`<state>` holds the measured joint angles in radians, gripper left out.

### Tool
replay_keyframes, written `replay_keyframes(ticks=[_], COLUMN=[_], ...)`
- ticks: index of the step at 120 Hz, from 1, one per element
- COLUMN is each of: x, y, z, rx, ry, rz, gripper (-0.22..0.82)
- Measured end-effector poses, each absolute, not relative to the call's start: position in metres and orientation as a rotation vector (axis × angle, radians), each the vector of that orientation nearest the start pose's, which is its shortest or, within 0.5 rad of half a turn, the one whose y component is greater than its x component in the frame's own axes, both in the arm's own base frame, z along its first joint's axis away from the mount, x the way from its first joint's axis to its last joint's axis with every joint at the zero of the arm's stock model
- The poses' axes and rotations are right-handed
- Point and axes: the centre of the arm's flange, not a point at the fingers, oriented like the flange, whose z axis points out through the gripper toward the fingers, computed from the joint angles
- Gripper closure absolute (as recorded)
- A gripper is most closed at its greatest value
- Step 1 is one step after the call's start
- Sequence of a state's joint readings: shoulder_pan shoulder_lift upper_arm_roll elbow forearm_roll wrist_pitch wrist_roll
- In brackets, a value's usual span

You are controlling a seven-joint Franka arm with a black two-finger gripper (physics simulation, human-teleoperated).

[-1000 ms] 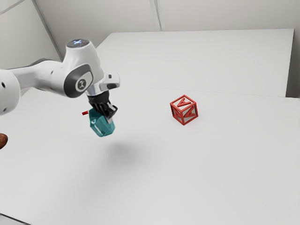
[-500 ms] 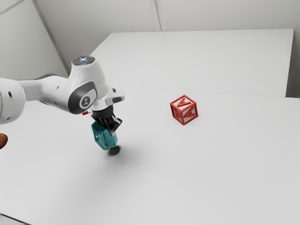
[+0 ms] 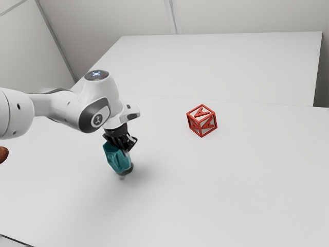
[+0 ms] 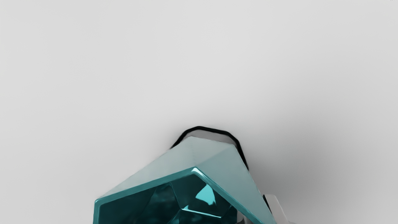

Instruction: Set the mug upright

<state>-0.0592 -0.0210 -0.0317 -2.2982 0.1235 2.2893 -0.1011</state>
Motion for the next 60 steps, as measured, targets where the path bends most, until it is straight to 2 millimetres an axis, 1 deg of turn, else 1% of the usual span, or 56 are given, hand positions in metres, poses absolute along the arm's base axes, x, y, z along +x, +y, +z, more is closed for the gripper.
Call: replay_keyframes(ticks=[22,45,60], x=[0.511,0.512,0.512], y=[-0.043,-0.042,-0.041], z=[0.349,0.344,0.345], rx=[-3.049,-3.050,-3.055], ry=[0.080,0.057,0.047], rz=[-0.018,-0.014,-0.017], gripper=[0.78,0.78,0.69])
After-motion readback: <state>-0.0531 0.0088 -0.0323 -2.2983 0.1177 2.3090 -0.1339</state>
